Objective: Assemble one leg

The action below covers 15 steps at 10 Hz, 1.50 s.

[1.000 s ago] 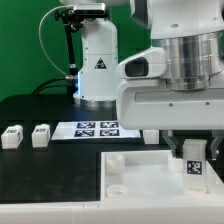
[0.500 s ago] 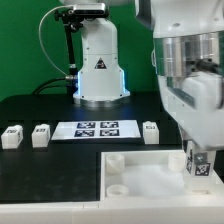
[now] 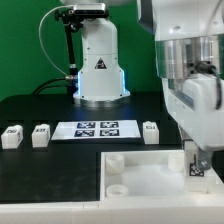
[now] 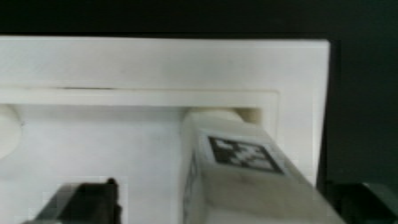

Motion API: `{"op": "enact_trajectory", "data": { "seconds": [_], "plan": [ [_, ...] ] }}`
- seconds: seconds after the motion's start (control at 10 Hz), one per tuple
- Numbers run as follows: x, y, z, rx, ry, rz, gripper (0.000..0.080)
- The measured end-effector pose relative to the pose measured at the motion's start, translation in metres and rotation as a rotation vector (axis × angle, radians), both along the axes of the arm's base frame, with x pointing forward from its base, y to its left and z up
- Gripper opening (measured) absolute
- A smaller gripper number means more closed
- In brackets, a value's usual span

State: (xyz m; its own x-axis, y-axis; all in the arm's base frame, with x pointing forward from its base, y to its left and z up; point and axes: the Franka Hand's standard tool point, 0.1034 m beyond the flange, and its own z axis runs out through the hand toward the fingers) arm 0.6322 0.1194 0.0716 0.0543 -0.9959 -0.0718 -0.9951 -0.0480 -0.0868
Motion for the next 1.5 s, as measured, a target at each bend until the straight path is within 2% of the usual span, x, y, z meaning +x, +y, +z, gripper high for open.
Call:
{"op": "enact_trajectory", "data": {
  "seconds": [0.1, 0.5, 0.9, 1.0, 1.1, 1.2, 1.3, 1.4, 1.5],
  "plan": [
    [0.0022, 0.0033, -0.0013, -0.006, -0.004, 0.081, 0.0625],
    [0.0034, 0.0022, -0.0030, -0.054, -0.042, 0.573, 0.0649],
    [0.0029, 0.0068, -0.0031, -0.119, -0.078, 1.178, 0.0649],
    [0.0025, 0.0072, -0.0034, -0.115, -0.076, 1.149, 0.0649],
    [0.0025, 0.0071, -0.0035, -0.113, -0.074, 1.117, 0.0536],
    [0.0024, 0.0073, -0.0036, -0.109, -0.073, 1.087, 0.0536],
    [0.0022, 0.0081, -0.0037, -0.097, -0.068, 0.991, 0.0364],
    [-0.0001, 0.0052, -0.0059, -0.086, -0.050, 0.874, 0.0364],
    [0.0002, 0.0060, -0.0058, -0.076, -0.045, 0.761, 0.0297]
  ]
}}
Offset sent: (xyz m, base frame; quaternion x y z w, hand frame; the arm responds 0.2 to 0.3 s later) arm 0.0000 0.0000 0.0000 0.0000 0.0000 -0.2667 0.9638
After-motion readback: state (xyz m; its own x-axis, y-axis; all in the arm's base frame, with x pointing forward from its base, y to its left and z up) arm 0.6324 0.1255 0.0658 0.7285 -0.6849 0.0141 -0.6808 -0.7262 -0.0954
